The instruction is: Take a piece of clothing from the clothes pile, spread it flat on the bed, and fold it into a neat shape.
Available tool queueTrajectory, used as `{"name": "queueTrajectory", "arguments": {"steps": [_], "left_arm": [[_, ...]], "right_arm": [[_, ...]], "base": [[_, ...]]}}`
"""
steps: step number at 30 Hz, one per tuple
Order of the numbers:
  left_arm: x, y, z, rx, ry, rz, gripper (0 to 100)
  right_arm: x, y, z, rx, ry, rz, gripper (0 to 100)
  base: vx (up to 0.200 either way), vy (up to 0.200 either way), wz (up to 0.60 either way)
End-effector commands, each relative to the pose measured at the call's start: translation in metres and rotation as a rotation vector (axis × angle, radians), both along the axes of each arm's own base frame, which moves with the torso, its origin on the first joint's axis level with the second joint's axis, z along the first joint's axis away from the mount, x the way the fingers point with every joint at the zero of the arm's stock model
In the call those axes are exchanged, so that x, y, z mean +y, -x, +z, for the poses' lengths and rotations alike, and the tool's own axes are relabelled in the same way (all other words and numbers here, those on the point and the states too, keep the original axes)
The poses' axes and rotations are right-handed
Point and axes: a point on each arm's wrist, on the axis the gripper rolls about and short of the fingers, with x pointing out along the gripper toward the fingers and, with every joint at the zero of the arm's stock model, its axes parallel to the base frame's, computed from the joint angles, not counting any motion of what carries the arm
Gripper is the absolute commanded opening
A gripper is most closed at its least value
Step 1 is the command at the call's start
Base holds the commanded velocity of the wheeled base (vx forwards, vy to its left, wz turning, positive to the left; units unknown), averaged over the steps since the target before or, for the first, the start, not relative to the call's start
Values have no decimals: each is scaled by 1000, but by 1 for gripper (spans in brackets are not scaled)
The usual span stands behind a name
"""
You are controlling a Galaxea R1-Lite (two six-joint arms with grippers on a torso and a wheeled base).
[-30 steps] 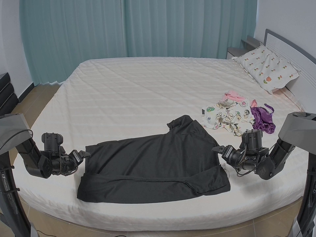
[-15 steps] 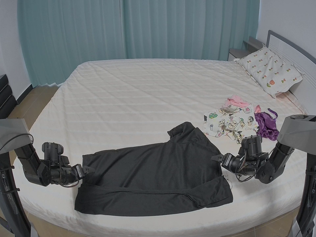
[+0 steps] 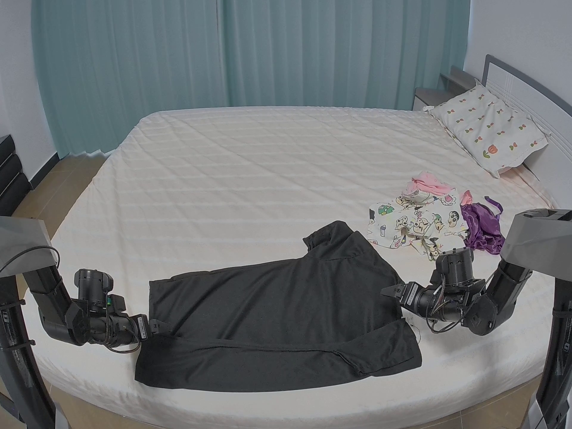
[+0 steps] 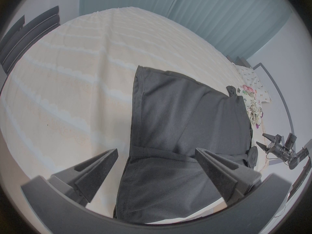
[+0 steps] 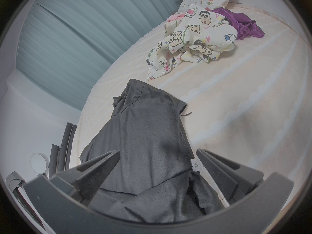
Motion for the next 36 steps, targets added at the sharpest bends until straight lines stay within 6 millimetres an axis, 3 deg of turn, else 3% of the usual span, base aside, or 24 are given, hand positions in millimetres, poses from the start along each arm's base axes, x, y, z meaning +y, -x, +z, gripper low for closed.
{"name": "queueTrajectory", "arguments": {"steps": [1,16,17,36], "left_arm": [[1,4,-5,18,-18,-24,100],[0,12,-15,45,-50,-85,100],[0,11,-14,44,-49,-85,0],[4,10,-13,40,-43,-61,0]], "right_arm": [[1,1,-1,3,0,5,100],[2,1,-4,8,9,13,100],[3,1,-4,7,16,21,100],[6,1,-18,-29,203,282,100]], "base": [[0,0,0],[0,0,0],[0,0,0],[0,0,0]]}}
